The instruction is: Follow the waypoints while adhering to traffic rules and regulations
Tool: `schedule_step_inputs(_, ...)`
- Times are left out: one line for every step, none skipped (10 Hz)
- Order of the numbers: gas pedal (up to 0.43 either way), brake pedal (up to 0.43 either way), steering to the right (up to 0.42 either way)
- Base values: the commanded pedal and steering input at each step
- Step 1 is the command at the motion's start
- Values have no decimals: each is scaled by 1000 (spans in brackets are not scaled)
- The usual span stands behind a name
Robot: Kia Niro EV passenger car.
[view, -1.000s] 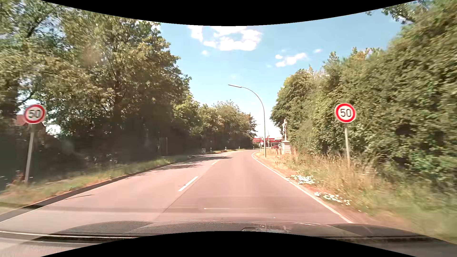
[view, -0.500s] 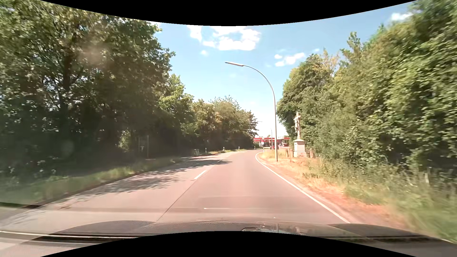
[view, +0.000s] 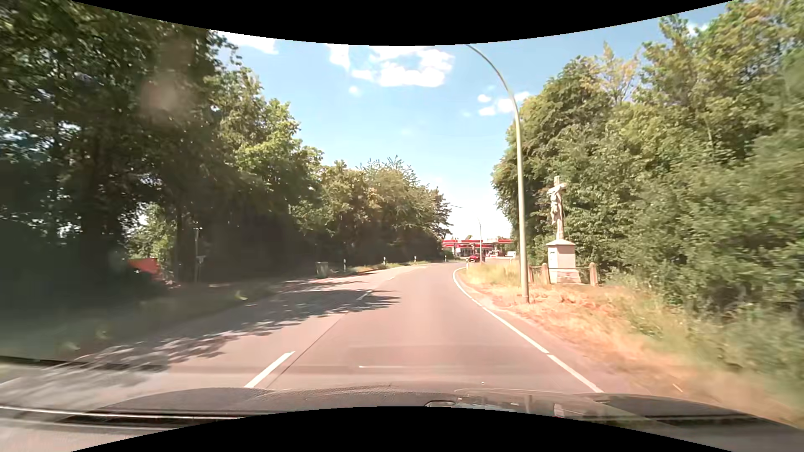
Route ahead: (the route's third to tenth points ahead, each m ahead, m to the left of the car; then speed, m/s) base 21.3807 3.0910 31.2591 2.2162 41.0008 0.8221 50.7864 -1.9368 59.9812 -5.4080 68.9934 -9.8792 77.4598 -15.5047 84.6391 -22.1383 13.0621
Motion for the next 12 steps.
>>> schedule_step_inputs(157, 0, 13)
schedule_step_inputs(157, 0, 14)
schedule_step_inputs(157, 0, 15)
schedule_step_inputs(157, 0, 15)
schedule_step_inputs(157, 0, 15)
schedule_step_inputs(157, 0, 15)
schedule_step_inputs(157, 0, 15)
schedule_step_inputs(157, 0, 15)
schedule_step_inputs(157, 0, 15)
schedule_step_inputs(157, 0, 15)
schedule_step_inputs(157, 0, 16)
schedule_step_inputs(157, 0, 20)
